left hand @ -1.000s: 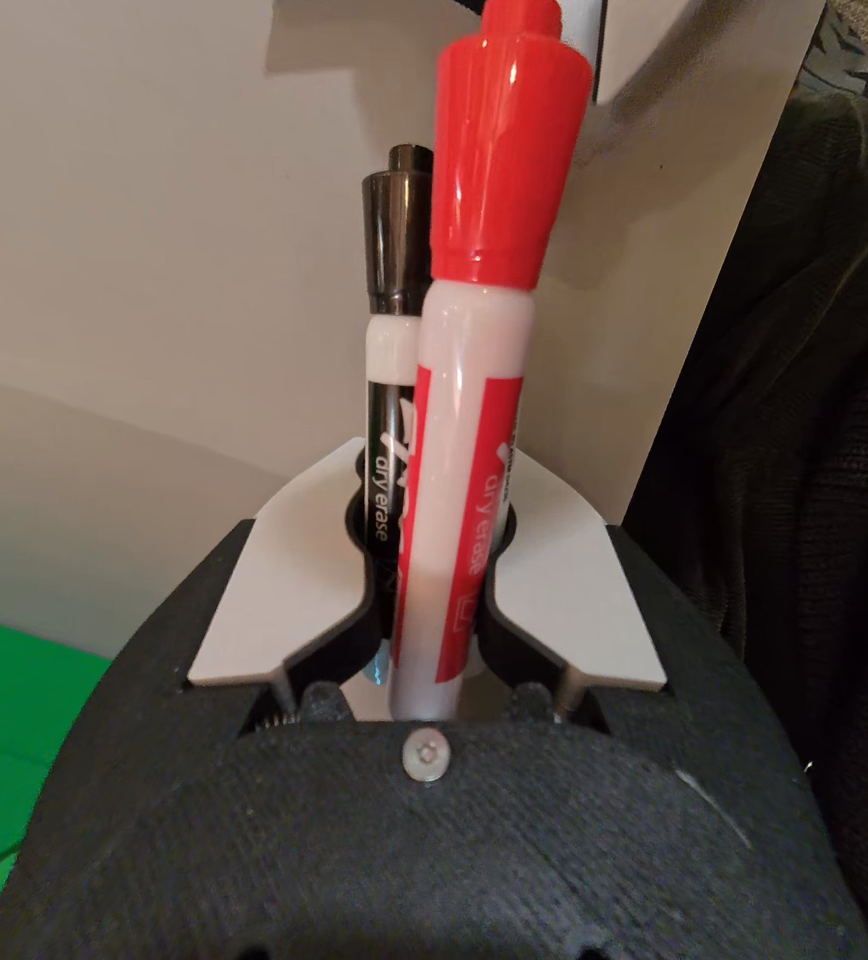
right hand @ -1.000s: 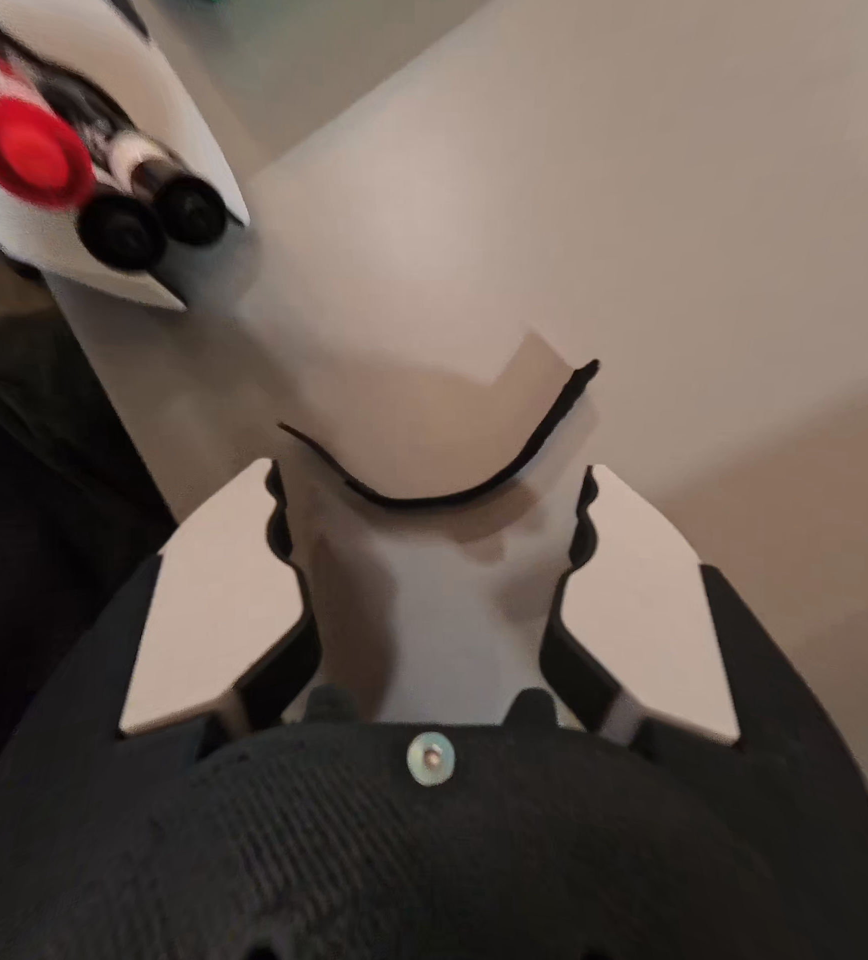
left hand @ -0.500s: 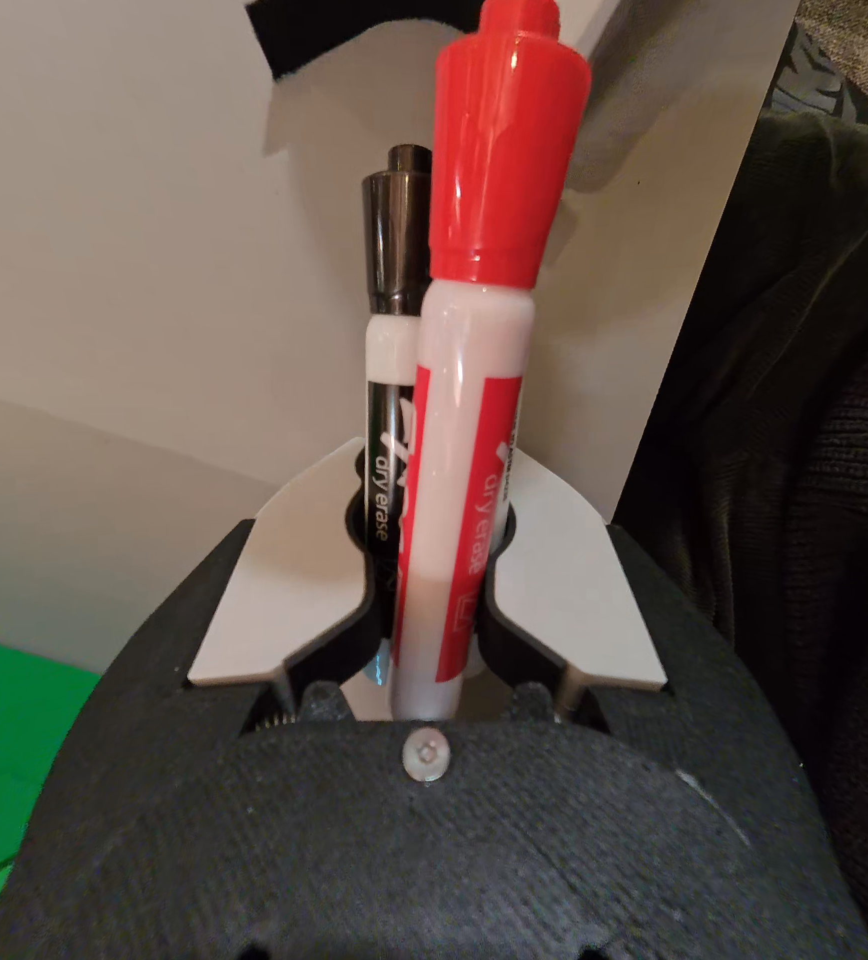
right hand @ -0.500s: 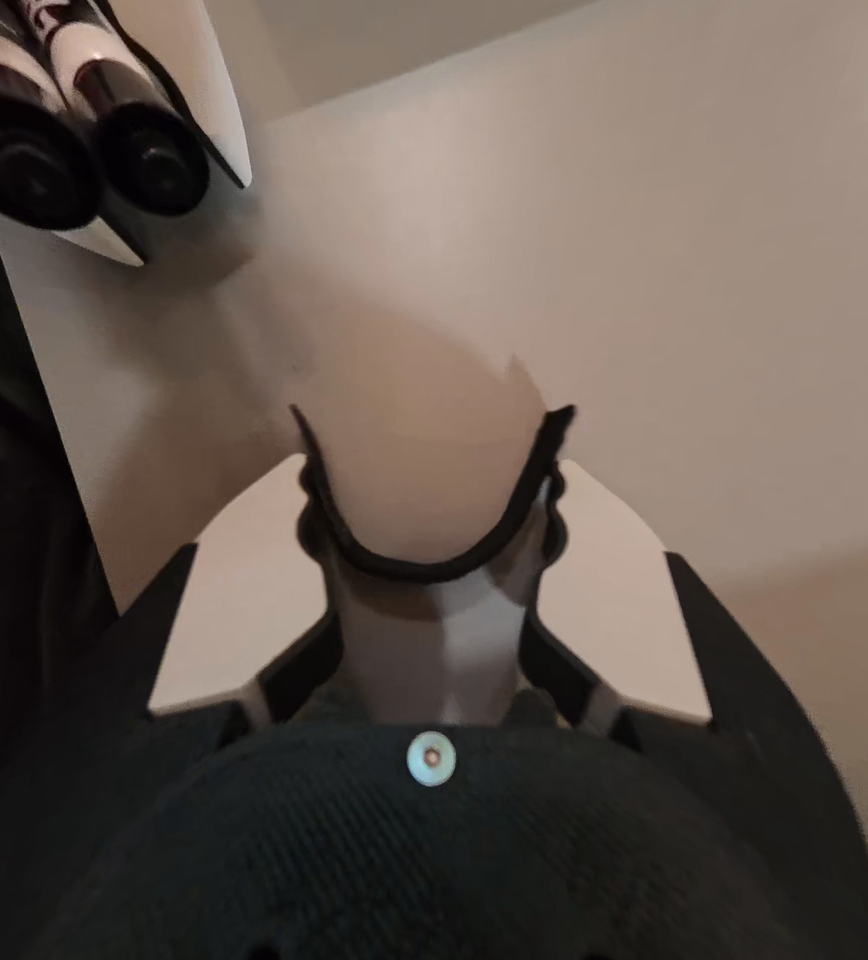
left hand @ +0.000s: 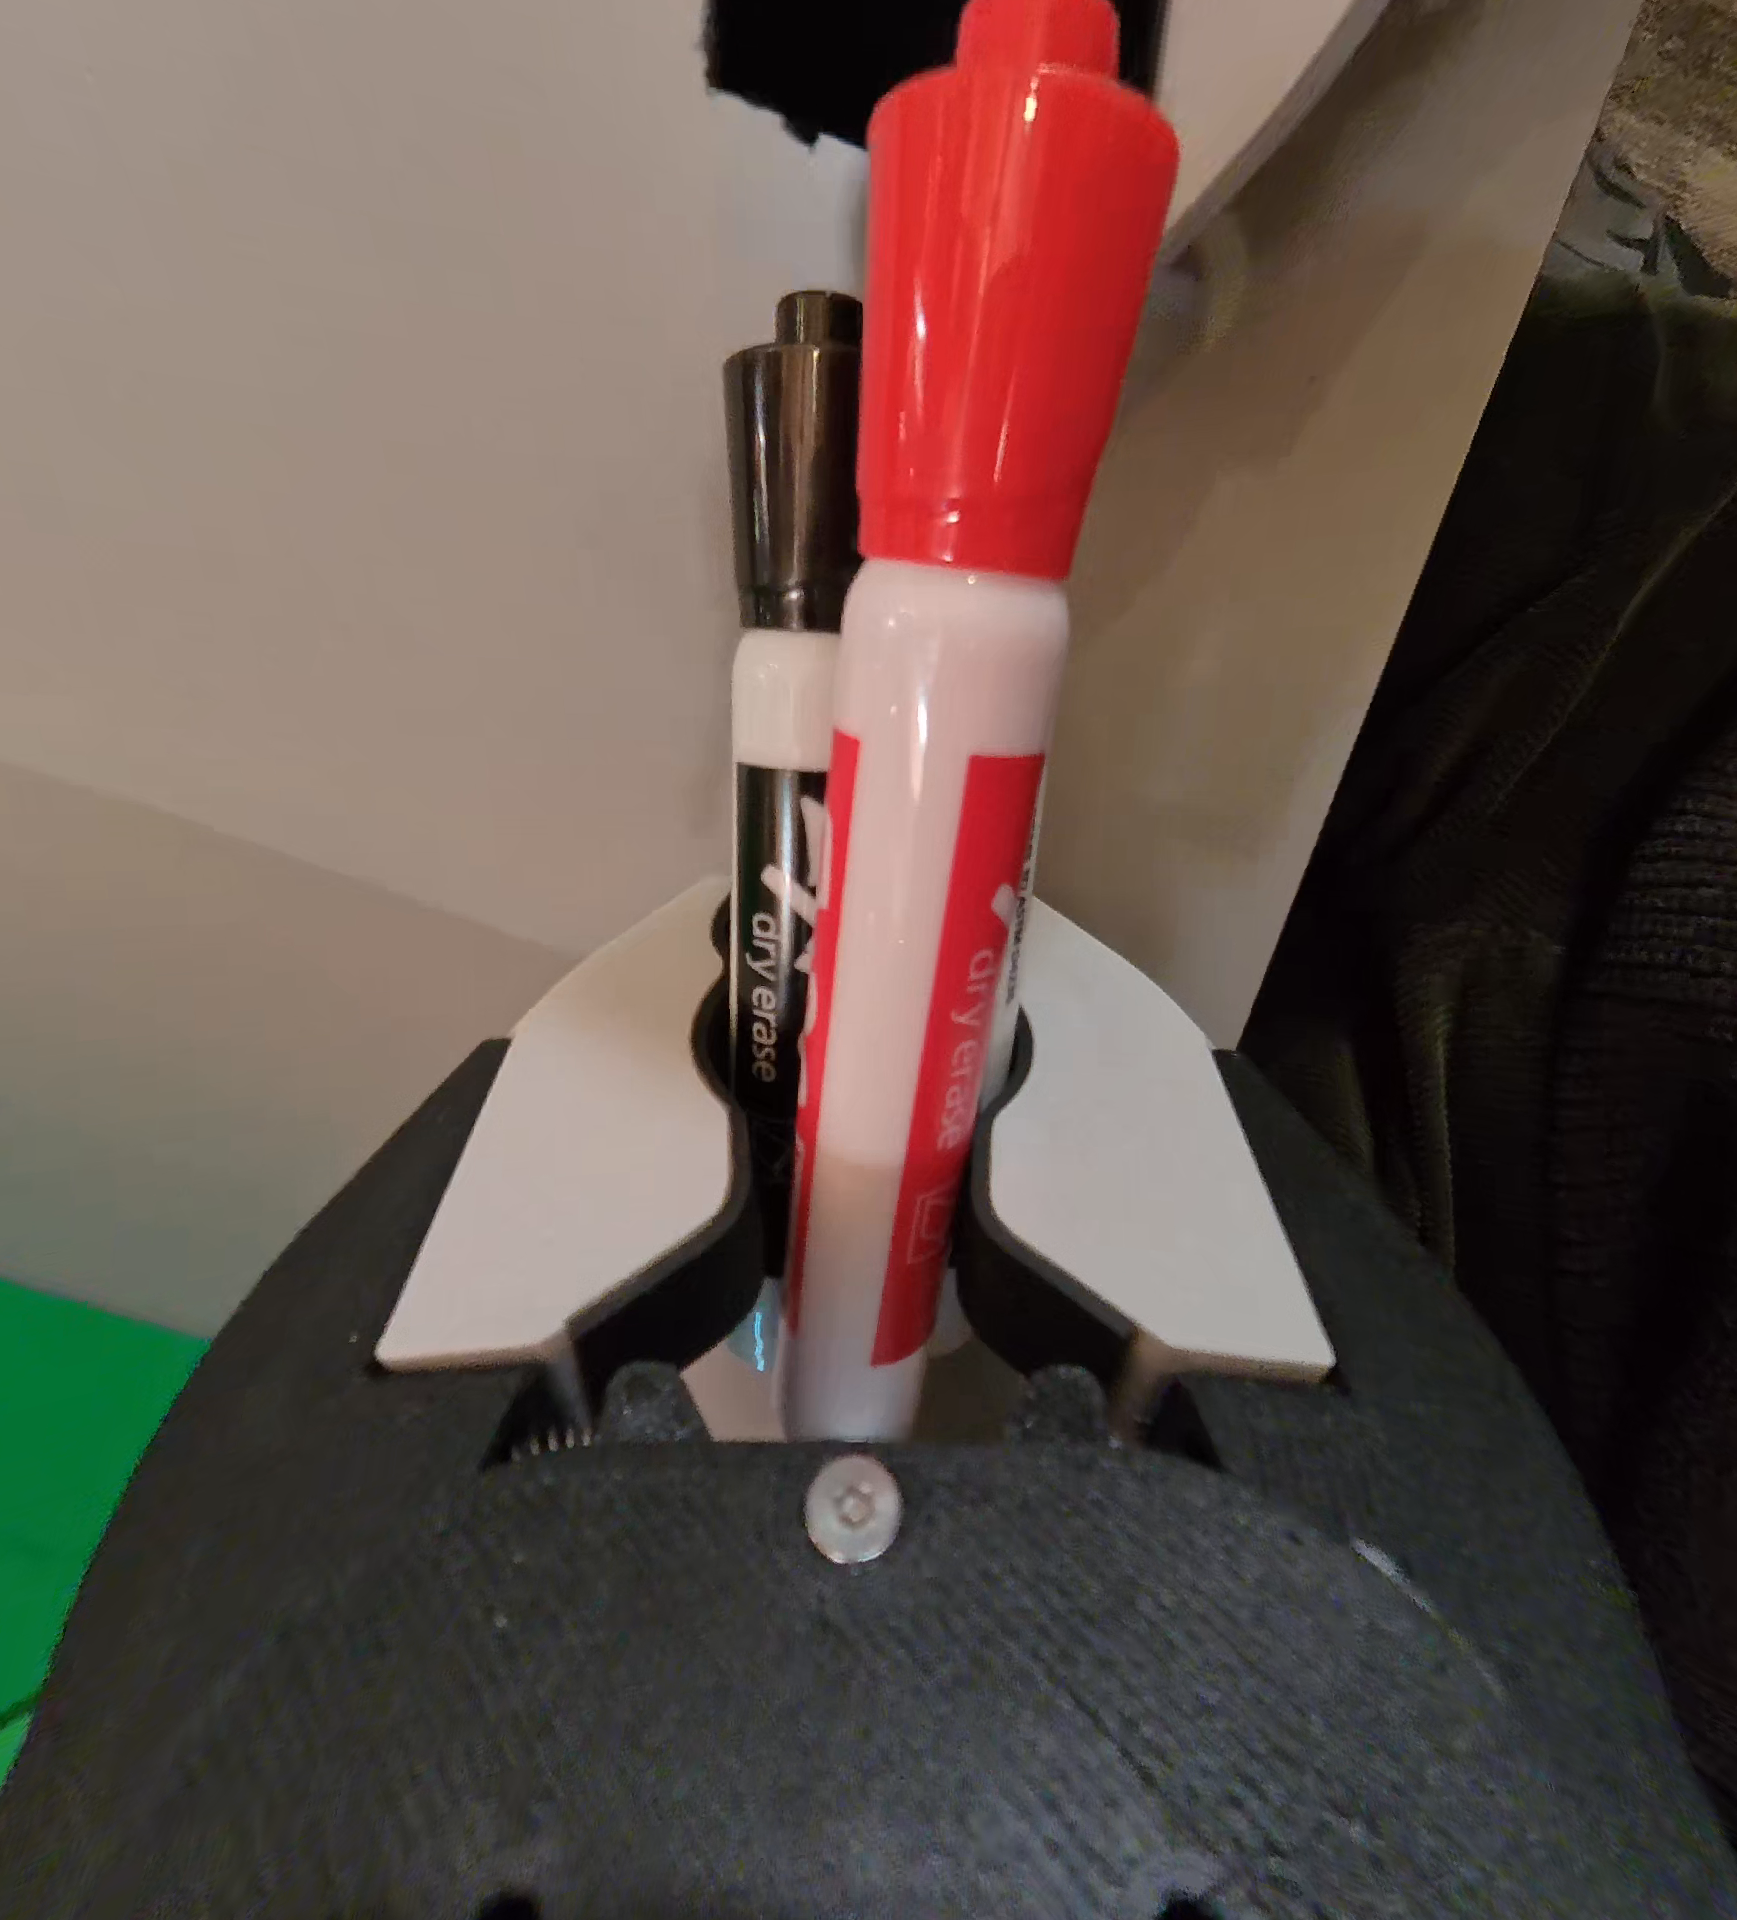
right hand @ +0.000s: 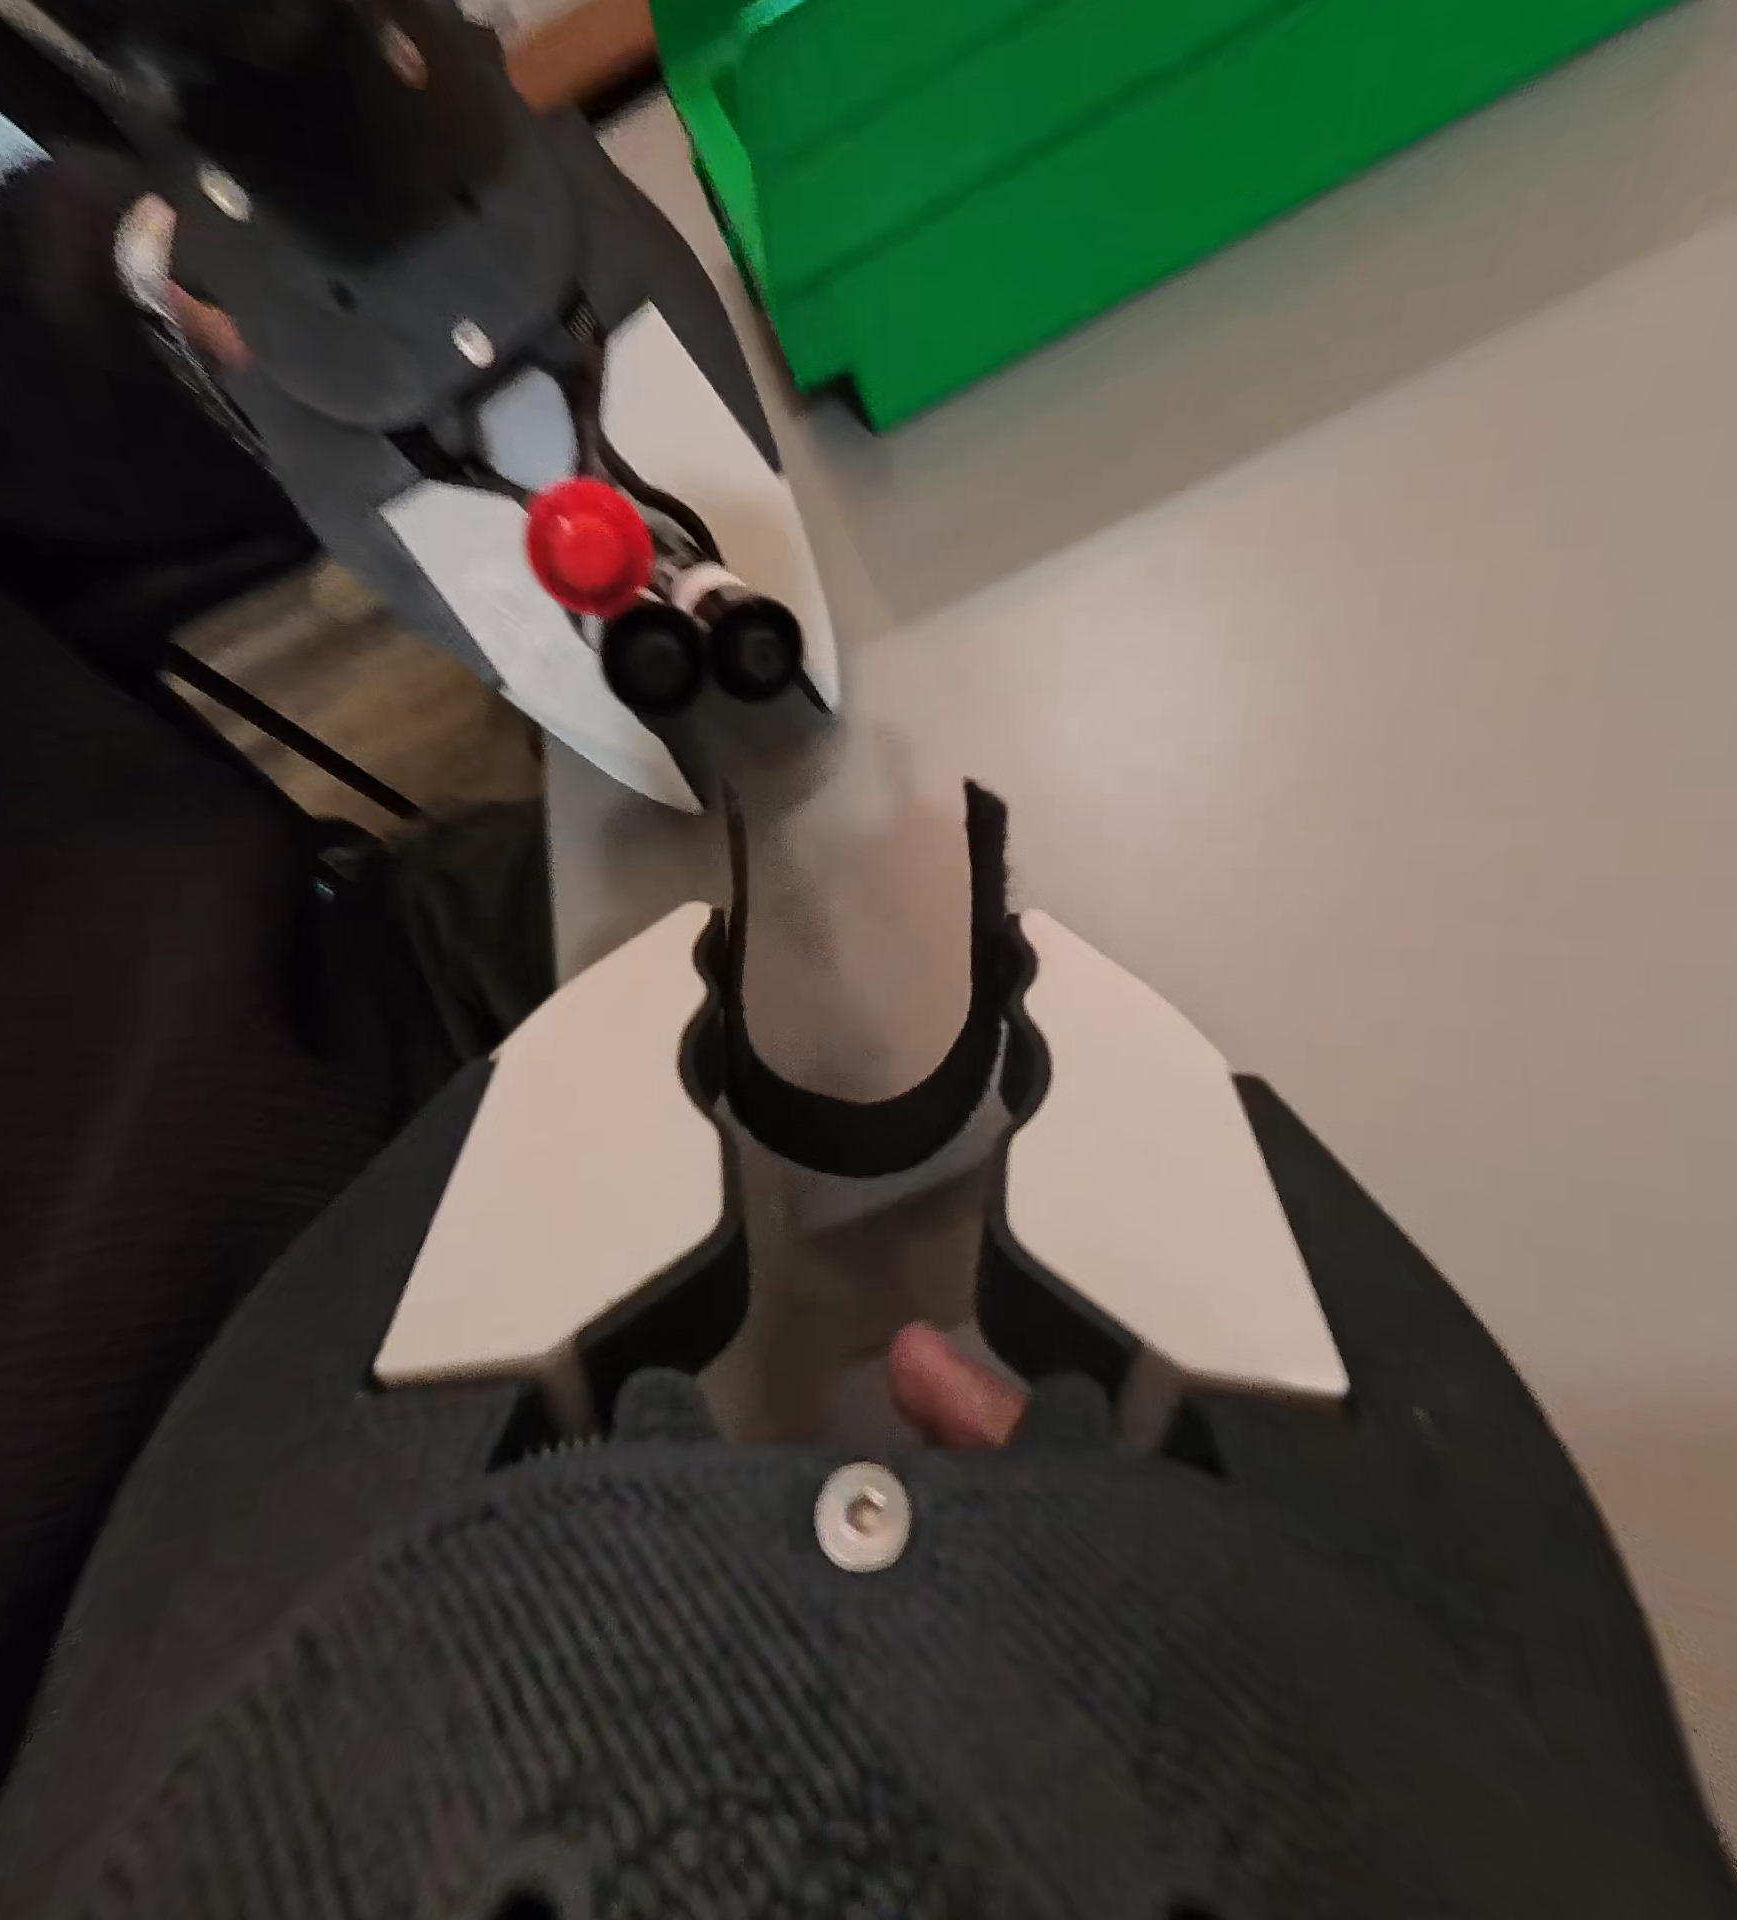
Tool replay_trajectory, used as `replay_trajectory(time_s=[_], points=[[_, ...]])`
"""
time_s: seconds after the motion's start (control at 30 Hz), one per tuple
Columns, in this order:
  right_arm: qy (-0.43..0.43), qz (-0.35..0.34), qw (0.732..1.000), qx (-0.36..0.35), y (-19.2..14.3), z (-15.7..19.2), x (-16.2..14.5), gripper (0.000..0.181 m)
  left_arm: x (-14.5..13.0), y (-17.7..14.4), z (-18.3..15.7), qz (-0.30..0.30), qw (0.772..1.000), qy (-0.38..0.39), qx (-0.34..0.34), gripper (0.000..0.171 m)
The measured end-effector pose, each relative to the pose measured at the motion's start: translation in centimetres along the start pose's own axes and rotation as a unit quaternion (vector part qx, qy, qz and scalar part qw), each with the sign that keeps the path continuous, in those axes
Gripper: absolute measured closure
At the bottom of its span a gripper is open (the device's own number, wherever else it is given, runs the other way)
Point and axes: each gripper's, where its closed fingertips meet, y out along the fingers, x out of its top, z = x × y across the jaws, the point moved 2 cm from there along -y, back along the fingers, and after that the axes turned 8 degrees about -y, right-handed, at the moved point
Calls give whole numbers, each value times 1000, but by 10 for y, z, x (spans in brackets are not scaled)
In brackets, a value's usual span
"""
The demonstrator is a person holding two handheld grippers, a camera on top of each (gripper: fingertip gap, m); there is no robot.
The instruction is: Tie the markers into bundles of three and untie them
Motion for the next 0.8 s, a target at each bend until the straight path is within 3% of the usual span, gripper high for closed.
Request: replay_trajectory(time_s=[0.37,0.8], points=[[36,-53,995,74,23,30,23,128,2,-2,-7,0,1000,12,0,126],[31,-50,996,71,36,40,28,126,1,0,-15,12,1000,21,-2,126]])
